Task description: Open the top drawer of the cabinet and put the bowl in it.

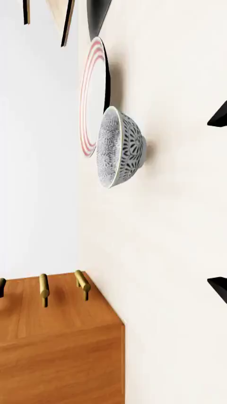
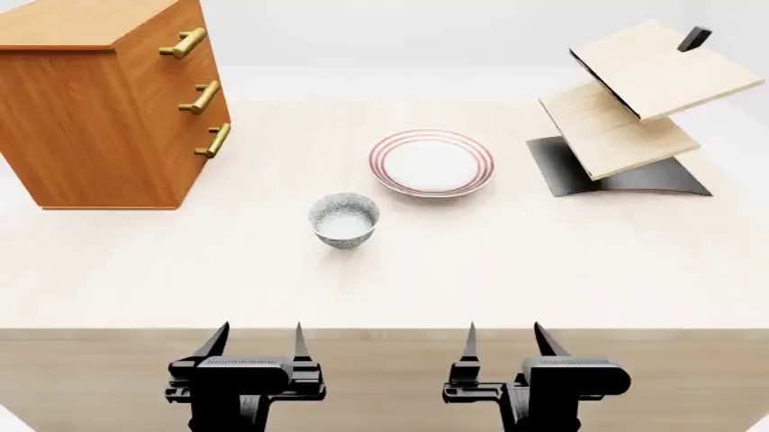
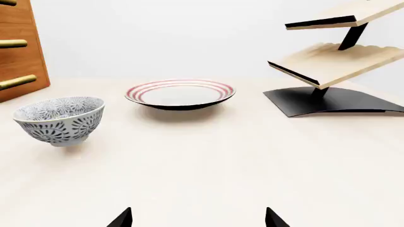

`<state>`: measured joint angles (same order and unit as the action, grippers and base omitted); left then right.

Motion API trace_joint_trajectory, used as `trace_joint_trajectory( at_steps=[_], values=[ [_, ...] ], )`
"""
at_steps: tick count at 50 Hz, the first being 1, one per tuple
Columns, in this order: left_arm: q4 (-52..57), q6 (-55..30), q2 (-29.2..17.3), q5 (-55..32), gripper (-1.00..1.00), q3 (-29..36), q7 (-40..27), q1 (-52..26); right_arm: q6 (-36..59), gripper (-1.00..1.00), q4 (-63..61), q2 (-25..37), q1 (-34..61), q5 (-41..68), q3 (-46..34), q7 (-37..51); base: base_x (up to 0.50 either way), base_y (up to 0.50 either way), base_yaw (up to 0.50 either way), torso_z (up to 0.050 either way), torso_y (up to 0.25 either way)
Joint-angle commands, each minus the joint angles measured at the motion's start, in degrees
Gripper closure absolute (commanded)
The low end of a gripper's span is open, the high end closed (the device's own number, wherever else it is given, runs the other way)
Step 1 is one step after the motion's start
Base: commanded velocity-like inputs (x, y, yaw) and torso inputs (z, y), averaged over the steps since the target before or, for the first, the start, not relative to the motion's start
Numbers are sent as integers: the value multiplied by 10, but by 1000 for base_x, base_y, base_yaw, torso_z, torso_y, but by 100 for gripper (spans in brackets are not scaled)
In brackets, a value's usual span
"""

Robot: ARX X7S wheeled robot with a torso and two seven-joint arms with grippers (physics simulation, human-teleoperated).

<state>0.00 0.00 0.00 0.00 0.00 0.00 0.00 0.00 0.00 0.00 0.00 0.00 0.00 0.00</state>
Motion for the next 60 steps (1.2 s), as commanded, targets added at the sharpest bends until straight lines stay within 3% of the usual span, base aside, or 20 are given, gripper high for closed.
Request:
trace_joint_trajectory(
  at_steps=[1,41,48,60],
  values=[
    [4,0,-9,-12,-100,11,-7,2,2,-100,0,9,0,7,-12,12,0,0,0,50,35],
    [19,1,-50,-63,-100,56,-40,6,-8,-100,3,48,2,69,-50,56,0,0,0,50,33],
    [17,-14,-53,-68,-100,58,-51,0,-1,-100,3,52,5,65,-56,69,0,44,0,0,0],
    [18,-18,-61,-79,-100,65,-60,-3,3,-100,6,59,11,68,-63,85,0,499,0,0,0]
  ],
)
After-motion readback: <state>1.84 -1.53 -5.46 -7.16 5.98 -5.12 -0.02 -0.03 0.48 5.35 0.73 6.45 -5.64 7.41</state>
